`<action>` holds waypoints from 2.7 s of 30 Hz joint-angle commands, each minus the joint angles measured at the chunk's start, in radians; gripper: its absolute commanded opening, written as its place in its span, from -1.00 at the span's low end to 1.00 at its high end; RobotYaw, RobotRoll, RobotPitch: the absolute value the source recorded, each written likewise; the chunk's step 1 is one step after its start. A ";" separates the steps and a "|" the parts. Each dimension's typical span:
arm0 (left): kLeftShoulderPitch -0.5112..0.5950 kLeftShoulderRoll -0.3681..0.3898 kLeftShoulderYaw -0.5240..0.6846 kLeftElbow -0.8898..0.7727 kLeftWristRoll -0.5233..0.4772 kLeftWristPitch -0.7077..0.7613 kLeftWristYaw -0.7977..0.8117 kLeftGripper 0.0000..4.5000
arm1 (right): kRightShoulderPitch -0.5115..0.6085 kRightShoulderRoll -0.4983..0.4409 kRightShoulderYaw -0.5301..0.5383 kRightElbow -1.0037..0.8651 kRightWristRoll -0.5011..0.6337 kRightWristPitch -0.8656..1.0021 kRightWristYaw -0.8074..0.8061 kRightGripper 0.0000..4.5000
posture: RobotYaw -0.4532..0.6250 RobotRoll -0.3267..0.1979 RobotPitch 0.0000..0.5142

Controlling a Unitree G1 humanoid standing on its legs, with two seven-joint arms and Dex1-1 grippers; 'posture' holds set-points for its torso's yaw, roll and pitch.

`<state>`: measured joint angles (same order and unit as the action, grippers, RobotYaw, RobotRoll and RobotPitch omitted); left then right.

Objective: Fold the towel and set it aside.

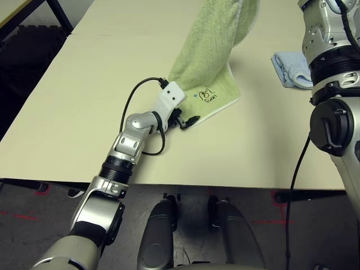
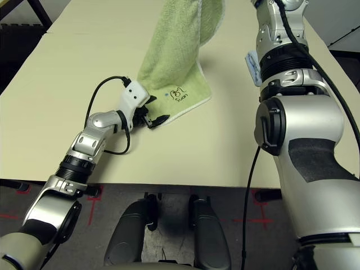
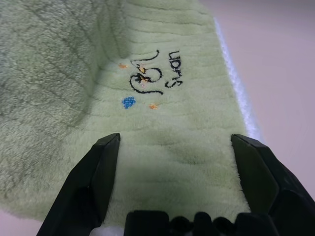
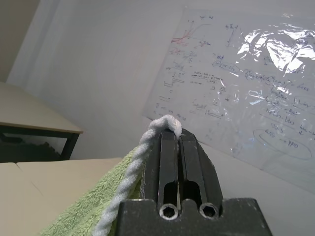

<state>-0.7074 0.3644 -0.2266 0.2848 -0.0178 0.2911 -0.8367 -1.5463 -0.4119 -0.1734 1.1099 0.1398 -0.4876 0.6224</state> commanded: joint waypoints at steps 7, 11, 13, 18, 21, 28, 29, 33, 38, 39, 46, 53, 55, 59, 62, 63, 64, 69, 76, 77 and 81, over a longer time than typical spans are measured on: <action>0.039 0.064 -0.014 0.011 -0.020 0.041 -0.105 -0.46 | 0.005 -0.014 -0.007 0.000 0.000 -0.004 0.003 -1.00 | -0.02 0.25 -0.21; 0.025 0.084 0.003 0.049 -0.014 0.011 -0.094 -0.97 | 0.004 -0.016 -0.007 0.003 0.000 -0.004 0.003 -1.00 | -0.02 0.25 -0.20; 0.015 0.089 0.012 0.070 -0.011 -0.007 -0.084 -0.97 | 0.004 -0.016 -0.007 0.004 0.000 -0.004 0.003 -1.00 | -0.02 0.25 -0.20; -0.012 0.116 0.044 0.096 -0.025 -0.032 -0.095 -0.97 | 0.008 -0.022 -0.006 0.010 -0.004 -0.003 -0.001 -1.00 | -0.02 0.25 -0.20; -0.014 0.147 0.070 0.090 -0.052 -0.051 -0.125 -0.97 | 0.014 -0.026 -0.006 0.017 -0.006 -0.002 -0.004 -1.00 | -0.01 0.25 -0.20; 0.053 0.212 0.198 0.030 -0.218 -0.051 -0.267 -0.97 | 0.029 -0.045 -0.001 0.041 -0.022 0.000 -0.014 -1.00 | -0.01 0.25 -0.19; 0.066 0.224 0.211 0.031 -0.231 -0.052 -0.283 -0.97 | 0.032 -0.049 0.001 0.044 -0.025 0.000 -0.015 -1.00 | -0.01 0.25 -0.19; 0.110 0.267 0.237 0.040 -0.252 -0.076 -0.322 -0.97 | 0.043 -0.061 0.005 0.048 -0.034 0.005 -0.009 -1.00 | -0.01 0.25 -0.18; 0.055 0.250 0.254 0.131 -0.097 -0.162 -0.016 -0.97 | 0.050 -0.066 0.009 0.047 -0.043 0.005 -0.001 -1.00 | 0.00 0.25 -0.17; 0.034 0.235 0.274 0.142 -0.085 -0.163 0.061 -0.97 | 0.052 -0.065 0.008 0.047 -0.044 0.005 -0.001 -1.00 | 0.00 0.25 -0.17; 0.063 0.131 0.419 0.003 -0.347 -0.013 0.043 -0.97 | 0.055 -0.059 0.007 0.054 -0.049 0.006 -0.004 -1.00 | 0.03 0.25 -0.17; 0.143 0.151 0.446 -0.158 -0.563 0.285 -0.017 -0.89 | 0.051 -0.060 0.007 0.059 -0.052 0.008 -0.009 -1.00 | 0.03 0.25 -0.17; 0.161 0.191 0.397 -0.152 -0.505 0.257 -0.042 -0.70 | 0.049 -0.059 0.007 0.059 -0.052 0.008 -0.008 -1.00 | 0.03 0.25 -0.17; 0.170 0.282 0.293 -0.107 -0.355 0.158 -0.066 -0.04 | 0.047 -0.057 0.006 0.058 -0.052 0.009 -0.002 -1.00 | 0.04 0.25 -0.17; 0.186 0.382 0.196 -0.078 -0.224 0.030 -0.136 0.46 | 0.048 -0.054 0.007 0.056 -0.052 0.008 0.001 -1.00 | 0.04 0.25 -0.17; 0.186 0.394 0.191 -0.084 -0.220 0.023 -0.148 0.64 | 0.048 -0.054 0.007 0.056 -0.052 0.008 0.003 -1.00 | 0.04 0.25 -0.17; 0.181 0.398 0.195 -0.097 -0.228 0.030 -0.151 0.82 | 0.048 -0.053 0.007 0.055 -0.052 0.008 0.004 -1.00 | 0.04 0.25 -0.17; 0.124 0.366 0.229 -0.237 -0.281 0.064 -0.135 1.00 | 0.050 -0.051 0.007 0.055 -0.053 0.009 0.008 -1.00 | 0.04 0.25 -0.17; 0.046 0.202 0.158 -0.474 -0.317 0.140 -0.044 1.00 | 0.053 -0.044 0.006 0.055 -0.052 0.011 0.009 -1.00 | 0.05 0.25 -0.12; 0.044 0.180 0.138 -0.501 -0.318 0.155 -0.040 1.00 | 0.053 -0.041 0.007 0.055 -0.052 0.012 0.008 -1.00 | 0.04 0.25 -0.11; 0.059 0.138 0.059 -0.540 -0.293 0.194 -0.039 1.00 | 0.055 -0.025 0.006 0.051 -0.048 0.012 0.008 -1.00 | 0.04 0.25 -0.07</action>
<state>-0.6629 0.5018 -0.1359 -0.2322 -0.3202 0.4670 -0.8778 -1.5035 -0.4434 -0.1676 1.1541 0.0889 -0.4792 0.6267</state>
